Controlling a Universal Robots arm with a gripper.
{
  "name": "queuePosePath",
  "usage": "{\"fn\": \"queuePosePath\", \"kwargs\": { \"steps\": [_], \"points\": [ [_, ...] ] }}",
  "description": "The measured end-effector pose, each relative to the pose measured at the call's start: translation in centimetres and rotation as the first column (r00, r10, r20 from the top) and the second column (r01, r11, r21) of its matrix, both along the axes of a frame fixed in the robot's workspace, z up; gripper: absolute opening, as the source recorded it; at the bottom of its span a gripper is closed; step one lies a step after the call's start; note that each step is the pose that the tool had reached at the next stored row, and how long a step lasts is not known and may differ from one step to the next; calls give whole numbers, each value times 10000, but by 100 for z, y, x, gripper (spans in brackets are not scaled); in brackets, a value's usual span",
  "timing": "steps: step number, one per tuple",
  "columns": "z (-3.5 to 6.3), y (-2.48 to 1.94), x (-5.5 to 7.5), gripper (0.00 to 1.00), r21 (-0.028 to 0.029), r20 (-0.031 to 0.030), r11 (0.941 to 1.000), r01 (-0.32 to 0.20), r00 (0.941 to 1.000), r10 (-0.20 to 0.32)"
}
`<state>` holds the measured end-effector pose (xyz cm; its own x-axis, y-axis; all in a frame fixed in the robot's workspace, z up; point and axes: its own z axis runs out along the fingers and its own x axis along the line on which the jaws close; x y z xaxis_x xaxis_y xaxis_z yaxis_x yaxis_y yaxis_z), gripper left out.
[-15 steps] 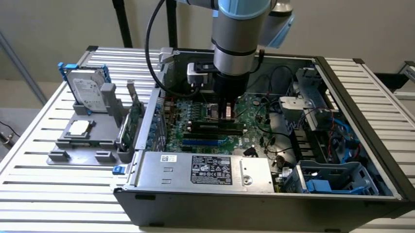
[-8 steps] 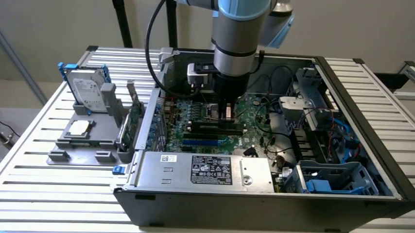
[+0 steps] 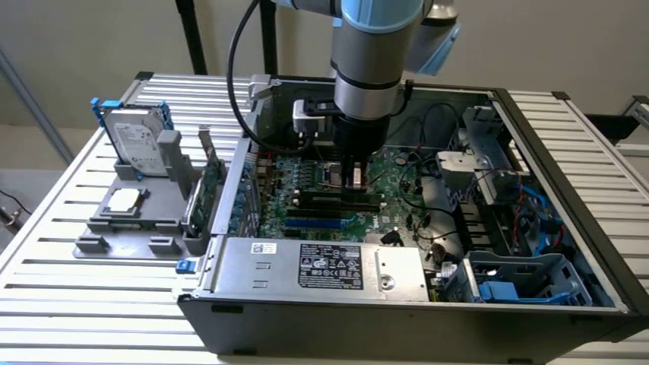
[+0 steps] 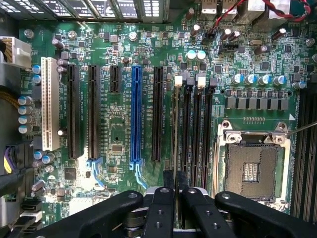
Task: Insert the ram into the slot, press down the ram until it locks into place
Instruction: 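Insert the ram into the slot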
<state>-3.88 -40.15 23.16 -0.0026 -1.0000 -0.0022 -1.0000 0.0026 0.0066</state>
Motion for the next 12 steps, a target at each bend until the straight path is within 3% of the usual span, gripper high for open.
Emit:
{"fn": "queuePosePath", "kwargs": {
  "steps": [12],
  "points": [
    [-21,4,-1,13,-1,0,9999,151,9999,-151]
  ]
}}
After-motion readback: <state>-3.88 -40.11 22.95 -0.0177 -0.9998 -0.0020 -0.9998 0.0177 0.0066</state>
